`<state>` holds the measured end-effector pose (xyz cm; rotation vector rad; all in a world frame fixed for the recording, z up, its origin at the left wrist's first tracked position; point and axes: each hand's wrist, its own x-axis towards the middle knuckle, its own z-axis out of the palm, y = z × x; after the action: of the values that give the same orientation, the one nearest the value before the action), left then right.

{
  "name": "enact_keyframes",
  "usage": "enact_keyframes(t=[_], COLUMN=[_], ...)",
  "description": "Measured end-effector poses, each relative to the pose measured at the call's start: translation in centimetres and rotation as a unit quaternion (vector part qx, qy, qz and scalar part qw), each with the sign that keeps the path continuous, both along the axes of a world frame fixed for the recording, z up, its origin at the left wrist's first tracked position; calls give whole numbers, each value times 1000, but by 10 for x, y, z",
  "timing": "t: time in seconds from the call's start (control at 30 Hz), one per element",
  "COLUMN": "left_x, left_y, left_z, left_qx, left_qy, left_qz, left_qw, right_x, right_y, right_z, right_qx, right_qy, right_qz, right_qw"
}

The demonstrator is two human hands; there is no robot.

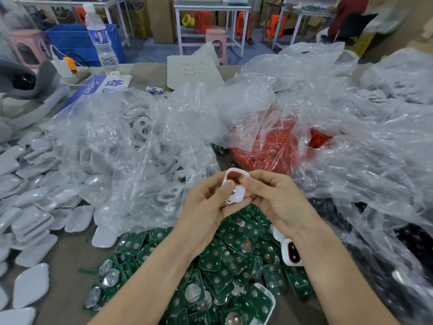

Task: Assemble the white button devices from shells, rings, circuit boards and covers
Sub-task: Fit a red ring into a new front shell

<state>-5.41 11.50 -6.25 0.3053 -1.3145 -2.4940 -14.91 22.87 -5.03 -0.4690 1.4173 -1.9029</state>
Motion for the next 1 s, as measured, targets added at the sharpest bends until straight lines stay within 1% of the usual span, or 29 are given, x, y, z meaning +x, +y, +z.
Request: enact_keyframes(t=[0.27,0.43,0.47,0.57,0.6,0.7,0.8,1.0], left_x=[0,2,2,4,5,5,5,5], left_y=[0,-2,-3,-5,-5,-5,-5,-4], left_z=[1,3,4,4,4,3,3,2], left_qx=[0,7,-18,-140,-159,-173,-166,-174], left_qy=[5,10,7,4,9,28,42,42], left_qz=[0,-5,6,52,58,62,54,60], left_qw=[1000,1000,1000,989,985,983,984,982], right_x=[1,2,1,-1,-2,-2,-2,-3], right_y=[2,4,5,6,6,7,7,6], right_z=[3,6,6,5,5,4,4,3], right_qx=[2,9,9,4,1,-8,-21,-28], right_qy=[13,94,116,169,178,183,165,150], right_qz=[6,20,19,2,2,11,15,17], right_qw=[1000,995,993,986,984,983,986,988])
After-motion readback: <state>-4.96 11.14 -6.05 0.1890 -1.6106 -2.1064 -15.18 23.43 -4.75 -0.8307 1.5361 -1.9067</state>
